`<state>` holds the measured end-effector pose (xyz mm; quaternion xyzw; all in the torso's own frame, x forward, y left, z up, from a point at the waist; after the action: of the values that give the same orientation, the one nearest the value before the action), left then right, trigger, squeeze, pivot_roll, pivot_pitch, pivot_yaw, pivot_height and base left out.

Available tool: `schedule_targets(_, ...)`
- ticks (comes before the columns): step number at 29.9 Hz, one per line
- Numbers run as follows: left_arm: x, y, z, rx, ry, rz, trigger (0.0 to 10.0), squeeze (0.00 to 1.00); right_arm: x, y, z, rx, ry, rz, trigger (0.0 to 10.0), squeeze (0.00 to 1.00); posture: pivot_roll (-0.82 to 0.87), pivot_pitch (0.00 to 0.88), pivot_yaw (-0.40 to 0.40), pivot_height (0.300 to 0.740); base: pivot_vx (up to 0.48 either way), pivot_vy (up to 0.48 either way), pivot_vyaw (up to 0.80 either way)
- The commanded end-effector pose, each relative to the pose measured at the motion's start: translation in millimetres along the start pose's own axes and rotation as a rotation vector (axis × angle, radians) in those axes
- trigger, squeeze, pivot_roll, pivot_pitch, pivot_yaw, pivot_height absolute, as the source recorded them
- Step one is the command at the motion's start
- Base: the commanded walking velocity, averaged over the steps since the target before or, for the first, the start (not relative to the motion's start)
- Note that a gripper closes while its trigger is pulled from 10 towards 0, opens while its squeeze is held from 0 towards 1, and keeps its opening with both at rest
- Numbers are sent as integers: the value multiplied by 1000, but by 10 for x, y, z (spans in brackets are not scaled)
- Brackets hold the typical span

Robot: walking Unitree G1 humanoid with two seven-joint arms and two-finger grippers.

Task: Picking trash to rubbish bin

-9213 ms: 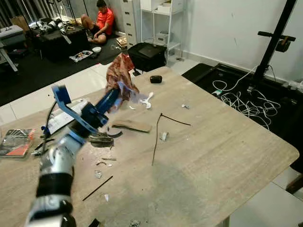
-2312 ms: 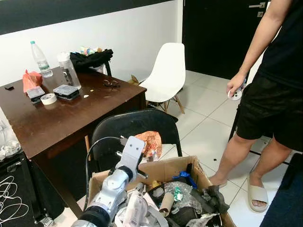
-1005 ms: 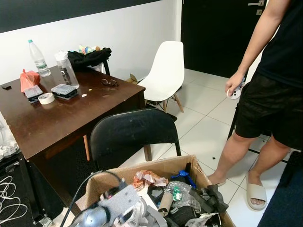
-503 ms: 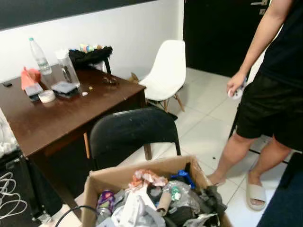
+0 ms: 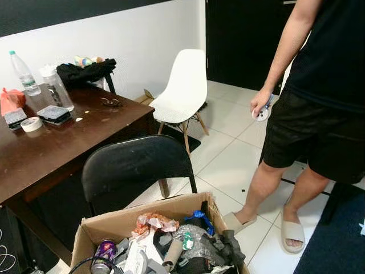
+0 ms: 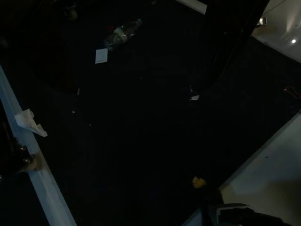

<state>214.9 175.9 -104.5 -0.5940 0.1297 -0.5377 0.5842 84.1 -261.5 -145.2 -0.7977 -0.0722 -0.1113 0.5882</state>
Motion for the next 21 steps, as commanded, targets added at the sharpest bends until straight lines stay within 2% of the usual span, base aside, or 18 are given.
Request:
schedule_targets(1, -122, -17, -88, -18, -21, 40, 10000, 0, -49, -5, 46, 10, -6, 13, 10000, 0, -273, 125, 131, 740, 0, 0, 0)
schedule_targets(5, -132, -14, -104, -19, -21, 48, 10000, 0, -53, -5, 42, 10, -6, 14, 10000, 0, -274, 125, 130, 740, 0, 0, 0)
schedule_targets(9, -128, -8, -124, -20, -33, 47, 10000, 0, -48, -5, 32, 8, -9, 12, 10000, 0, -275, 125, 124, 740, -310, 0, 0)
schedule_targets(11, -14, 10, -49, 20, -282, -29, 10000, 0, -44, -4, 20, 6, -13, 11, 10000, 0, -276, 125, 117, 740, -332, 0, 0)
schedule_targets(12, 92, 18, 5, 20, -447, -105, 10000, 0, -42, -3, 11, 4, -15, 11, 10000, 0, -276, 124, 115, 740, -319, 0, 0)
schedule_targets(13, 92, 18, 5, 20, -447, -105, 10000, 0, -42, -3, 11, 4, -15, 11, 10000, 0, -276, 124, 115, 740, -319, 0, 0)
schedule_targets(14, 165, 19, 42, 17, -551, -162, 10000, 0, -41, -3, 5, 3, -17, 10, 10000, 0, -276, 124, 114, 740, -319, 0, 0)
schedule_targets(15, 165, 19, 42, 17, -551, -162, 10000, 0, -41, -3, 5, 3, -17, 10, 10000, 0, -276, 124, 114, 740, -319, 0, 0)
schedule_targets(16, 285, 14, 86, -13, -656, -250, 10000, 0, -40, -3, -2, 2, -19, 10, 10000, 0, -276, 124, 112, 740, -307, 0, 0)
schedule_targets(18, 597, -53, 240, -122, -881, -495, 10000, 0, -36, -2, -21, -1, -24, 10, 10000, 0, -274, 122, 108, 740, -341, 0, 0)
schedule_targets(19, 701, -93, 308, -158, -946, -587, 10000, 0, -34, -1, -28, -2, -25, 10, 10000, 0, -274, 122, 108, 740, -379, 0, 0)
schedule_targets(20, 701, -93, 308, -158, -946, -587, 10000, 0, -34, -1, -28, -2, -25, 10, 10000, 0, -274, 122, 108, 740, -379, 0, 0)
schedule_targets(21, 868, -188, 435, -234, -1029, -742, 10000, 0, -30, -1, -37, -3, -28, 9, 10000, 0, -273, 121, 107, 740, -375, 0, 0)
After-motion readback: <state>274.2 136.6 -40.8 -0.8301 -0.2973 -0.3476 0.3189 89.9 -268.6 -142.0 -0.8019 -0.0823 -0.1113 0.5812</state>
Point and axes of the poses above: a point about 5 cm out from each wrist's last joint towards the gripper, its own y axis pointing out of the wrist towards the gripper, its own x axis along the axis of the wrist's last joint, z = x × y, the point moved 4 cm from there along y, pointing out of the wrist towards the gripper, and after that the axes turned 11 degrees about y, right-handed, at the moved point
